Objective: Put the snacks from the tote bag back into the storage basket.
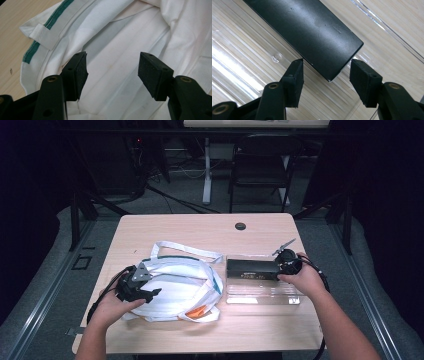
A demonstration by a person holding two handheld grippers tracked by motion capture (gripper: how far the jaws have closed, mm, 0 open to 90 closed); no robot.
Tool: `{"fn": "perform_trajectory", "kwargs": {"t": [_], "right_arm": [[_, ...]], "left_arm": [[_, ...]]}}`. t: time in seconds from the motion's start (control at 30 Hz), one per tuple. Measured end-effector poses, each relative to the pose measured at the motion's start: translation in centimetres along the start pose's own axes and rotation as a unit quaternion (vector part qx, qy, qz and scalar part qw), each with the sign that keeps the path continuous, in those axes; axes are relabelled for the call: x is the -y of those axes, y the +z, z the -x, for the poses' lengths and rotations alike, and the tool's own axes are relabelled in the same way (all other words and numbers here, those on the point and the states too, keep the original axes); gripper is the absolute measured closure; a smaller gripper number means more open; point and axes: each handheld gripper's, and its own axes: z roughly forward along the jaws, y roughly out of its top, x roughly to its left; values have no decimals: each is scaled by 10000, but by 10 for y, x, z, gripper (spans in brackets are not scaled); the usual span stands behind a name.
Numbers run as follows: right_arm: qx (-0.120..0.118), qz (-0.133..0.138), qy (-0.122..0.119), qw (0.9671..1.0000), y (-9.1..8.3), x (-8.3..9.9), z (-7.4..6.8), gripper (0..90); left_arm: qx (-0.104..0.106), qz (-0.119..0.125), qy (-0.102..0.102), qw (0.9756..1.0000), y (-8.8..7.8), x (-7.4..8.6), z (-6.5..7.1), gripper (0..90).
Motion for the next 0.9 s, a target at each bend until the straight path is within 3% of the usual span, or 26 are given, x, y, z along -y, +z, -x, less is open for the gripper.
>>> {"fn": "perform_trajectory", "kwargs": {"t": [0.2, 0.37, 0.53, 0.63, 0.67, 0.9], "right_arm": [[1, 97, 93, 9999, 3, -1, -1, 443], [80, 54, 7, 10000, 3, -1, 0, 436], [40, 125, 69, 9999, 4, 0, -1, 425], [50, 19, -17, 10000, 2, 0, 0, 417], [-35, 45, -1, 10000, 2, 0, 0, 413], [-13, 73, -48, 10000, -4, 2, -1, 408]], "left_arm": [[11, -16, 2, 10000, -1, 1, -1, 403], [-18, -30, -7, 10000, 0, 2, 0, 403], [-8, -30, -18, 10000, -1, 2, -1, 403], [11, -31, -16, 10000, -1, 3, -1, 403], [6, -33, -24, 10000, -1, 3, -1, 403], [-11, -22, -33, 10000, -2, 4, -1, 403]]}}
